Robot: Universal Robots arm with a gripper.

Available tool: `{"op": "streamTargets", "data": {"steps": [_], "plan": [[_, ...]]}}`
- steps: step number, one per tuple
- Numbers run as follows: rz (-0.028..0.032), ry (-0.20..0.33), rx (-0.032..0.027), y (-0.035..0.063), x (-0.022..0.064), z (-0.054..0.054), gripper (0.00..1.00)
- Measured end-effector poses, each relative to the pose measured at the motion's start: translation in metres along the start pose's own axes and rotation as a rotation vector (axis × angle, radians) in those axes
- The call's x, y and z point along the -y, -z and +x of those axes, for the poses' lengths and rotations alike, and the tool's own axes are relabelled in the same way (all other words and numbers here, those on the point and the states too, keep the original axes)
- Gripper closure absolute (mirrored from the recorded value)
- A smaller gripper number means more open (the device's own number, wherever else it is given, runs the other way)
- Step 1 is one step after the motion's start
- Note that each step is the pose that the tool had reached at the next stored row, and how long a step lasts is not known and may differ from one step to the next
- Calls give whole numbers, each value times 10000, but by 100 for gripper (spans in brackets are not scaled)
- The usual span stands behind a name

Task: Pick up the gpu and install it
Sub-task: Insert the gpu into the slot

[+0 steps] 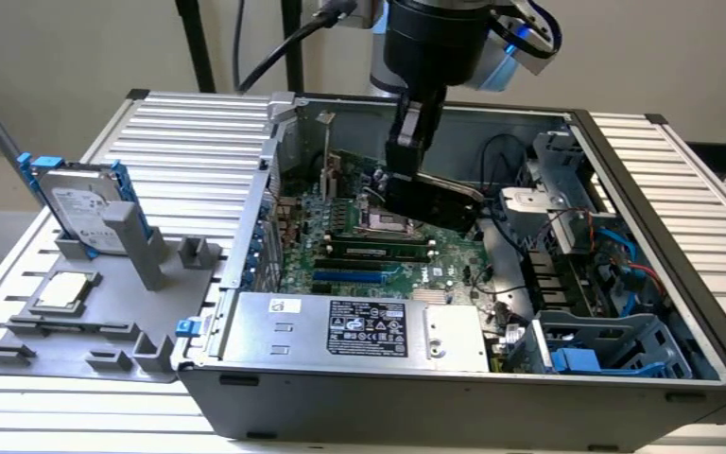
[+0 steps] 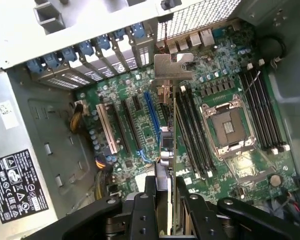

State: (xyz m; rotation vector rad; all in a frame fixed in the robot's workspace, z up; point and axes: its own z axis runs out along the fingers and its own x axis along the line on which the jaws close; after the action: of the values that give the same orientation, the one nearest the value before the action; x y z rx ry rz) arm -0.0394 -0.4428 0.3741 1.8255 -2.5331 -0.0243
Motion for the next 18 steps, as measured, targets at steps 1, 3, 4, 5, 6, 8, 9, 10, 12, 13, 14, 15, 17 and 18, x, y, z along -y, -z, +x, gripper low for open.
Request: {"op": "streamTargets", "data": {"steps": [1, 3, 4, 5, 6, 8, 9, 10, 12, 13, 14, 15, 17, 18], "plan": [[1, 179, -4, -10, 0, 0, 73], [3, 539, -12, -30, 0, 0, 73], [5, 734, -17, -43, 1, 0, 73], [6, 916, -22, -57, 1, 0, 73], [8, 1094, -27, -73, 1, 0, 73], [15, 1443, -32, -109, 2, -1, 73], [21, 1571, -34, -127, 0, 0, 73], [29, 1671, -35, -144, -2, 1, 73], [60, 1800, -31, -176, -16, 5, 73], [79, 1834, -26, -191, -26, 9, 73], [101, 1853, -23, -206, -41, 14, 73], [125, 1866, -17, -221, -61, 21, 73], [170, 1872, -7, -250, -113, 38, 73], [194, 1873, -1, -265, -141, 47, 73]]}}
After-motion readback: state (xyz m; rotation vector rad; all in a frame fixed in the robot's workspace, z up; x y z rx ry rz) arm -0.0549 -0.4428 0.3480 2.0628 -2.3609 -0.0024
